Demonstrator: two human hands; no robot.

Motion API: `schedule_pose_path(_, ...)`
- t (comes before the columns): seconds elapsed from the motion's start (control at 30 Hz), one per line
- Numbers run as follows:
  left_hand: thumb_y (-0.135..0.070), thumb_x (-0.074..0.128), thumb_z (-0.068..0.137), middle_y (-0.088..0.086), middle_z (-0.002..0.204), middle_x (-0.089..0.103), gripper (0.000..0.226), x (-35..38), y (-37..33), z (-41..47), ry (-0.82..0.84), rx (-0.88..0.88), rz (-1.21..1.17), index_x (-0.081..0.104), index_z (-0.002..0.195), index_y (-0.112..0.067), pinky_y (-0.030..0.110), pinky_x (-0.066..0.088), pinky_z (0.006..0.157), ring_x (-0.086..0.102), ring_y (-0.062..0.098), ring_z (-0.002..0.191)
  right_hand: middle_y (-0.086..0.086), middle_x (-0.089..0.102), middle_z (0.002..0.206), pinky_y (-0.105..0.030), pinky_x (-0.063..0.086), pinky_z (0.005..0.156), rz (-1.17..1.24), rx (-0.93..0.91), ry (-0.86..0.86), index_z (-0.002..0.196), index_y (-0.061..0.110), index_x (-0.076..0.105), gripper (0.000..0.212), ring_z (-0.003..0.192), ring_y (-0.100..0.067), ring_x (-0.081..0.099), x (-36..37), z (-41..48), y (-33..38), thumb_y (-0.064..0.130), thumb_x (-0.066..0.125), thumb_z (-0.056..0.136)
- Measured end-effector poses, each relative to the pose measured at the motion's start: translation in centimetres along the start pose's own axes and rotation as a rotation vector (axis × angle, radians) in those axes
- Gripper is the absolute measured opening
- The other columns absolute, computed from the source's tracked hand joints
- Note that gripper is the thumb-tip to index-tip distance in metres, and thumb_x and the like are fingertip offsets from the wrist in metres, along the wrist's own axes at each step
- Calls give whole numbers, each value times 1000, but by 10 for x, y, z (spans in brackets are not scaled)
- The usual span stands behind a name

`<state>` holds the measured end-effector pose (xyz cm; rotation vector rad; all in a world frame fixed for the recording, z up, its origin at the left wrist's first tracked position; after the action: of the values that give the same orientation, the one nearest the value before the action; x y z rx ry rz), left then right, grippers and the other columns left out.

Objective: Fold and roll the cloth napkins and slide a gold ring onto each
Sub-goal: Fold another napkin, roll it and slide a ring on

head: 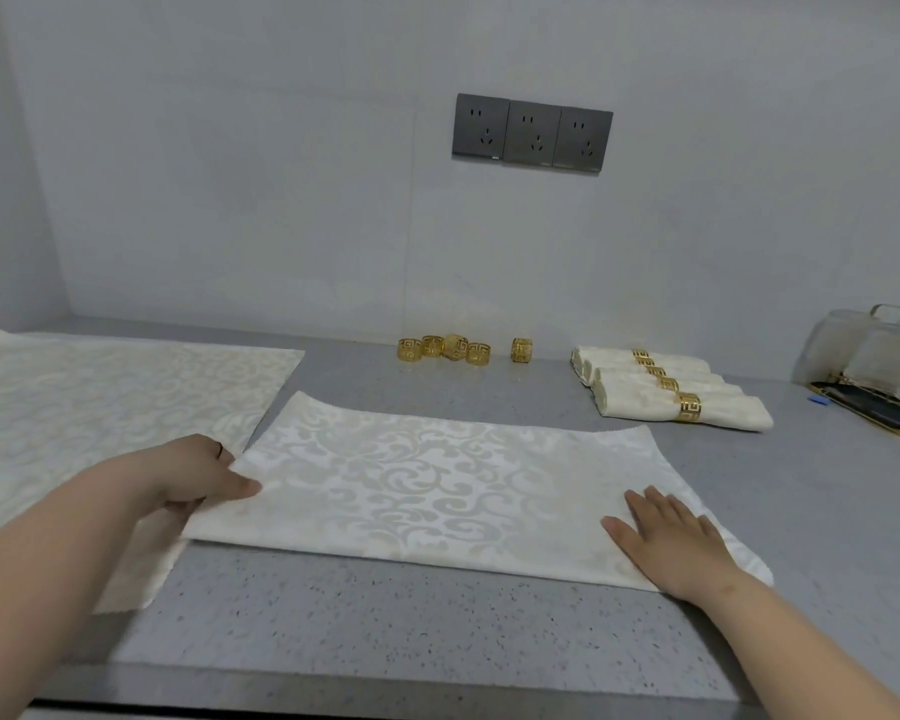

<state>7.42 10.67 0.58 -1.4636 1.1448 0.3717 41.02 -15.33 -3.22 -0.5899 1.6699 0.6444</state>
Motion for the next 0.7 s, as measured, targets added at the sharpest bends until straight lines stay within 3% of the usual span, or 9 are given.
schedule_pose_path(0.1,-11,65,83,5,61,35,36,-17,2,-1,-69,26,-84,39,59,-9,25,23,49,30,18,54,-4,-8,156,-38,-1,116,-24,-13,25,148,21,-2,62,144,-21,-6,4,-9,12,52,13,96)
schedule_pose_path(0.17,-10,66,83,-6,71,18,33,-32,2,-3,-147,37,-73,46,57,-4,29,31,52,39,26,56,-7,-10,156,-38,-3,116,-93,-43,57,148,20,-5,63,144,-22,-7,7,-18,23,52,12,96)
schedule_pose_path(0.2,-10,67,82,21,99,42,30,-40,3,-4,-193,29,-66,50,59,0,31,34,56,43,30,60,-8,-10,156,-38,-5,116,-134,-74,70,148,19,-5,64,144,-22,-8,7,-22,29,52,11,96)
schedule_pose_path(0.23,-9,68,81,14,57,41,33,-48,4,-6,-231,18,-62,49,55,-1,30,32,56,42,29,60,-8,-11,155,-37,-5,116,-162,-116,77,148,19,-5,64,144,-22,-9,5,-26,37,52,12,96)
schedule_pose_path(0.3,-10,67,81,8,55,39,44,-60,8,-7,-285,0,-53,39,48,-7,27,24,52,36,24,55,-6,-14,155,-33,-5,115,-164,-235,67,148,21,-5,63,144,-21,-11,0,-33,54,49,19,97)
schedule_pose_path(0.5,-14,66,81,8,53,40,42,-90,11,-19,-373,0,-74,38,50,-9,22,29,50,38,25,52,8,-10,155,-14,-11,104,24,-739,22,147,29,3,56,142,-6,-8,1,-61,141,31,32,99)
schedule_pose_path(0.6,-12,66,82,7,55,43,35,-94,2,-23,-346,51,-182,43,57,-8,19,33,47,39,23,50,9,-4,156,-17,-12,106,31,-879,62,147,30,11,50,143,-7,-5,19,-76,179,29,28,100)
schedule_pose_path(0.7,-10,67,82,6,53,40,35,-94,-20,-30,-345,154,-241,41,58,-9,15,34,34,36,22,50,9,-1,156,-25,-11,112,28,-866,54,146,32,17,47,143,-8,-6,27,-75,195,27,25,100)
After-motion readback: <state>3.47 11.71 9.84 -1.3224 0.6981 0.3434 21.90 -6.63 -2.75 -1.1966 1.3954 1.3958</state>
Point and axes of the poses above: each hand's wrist, its own z-axis towards the middle knuckle, its own x-axis out of the palm, y = z × x, the point moved 7 cm from there along z, towards the middle knuckle
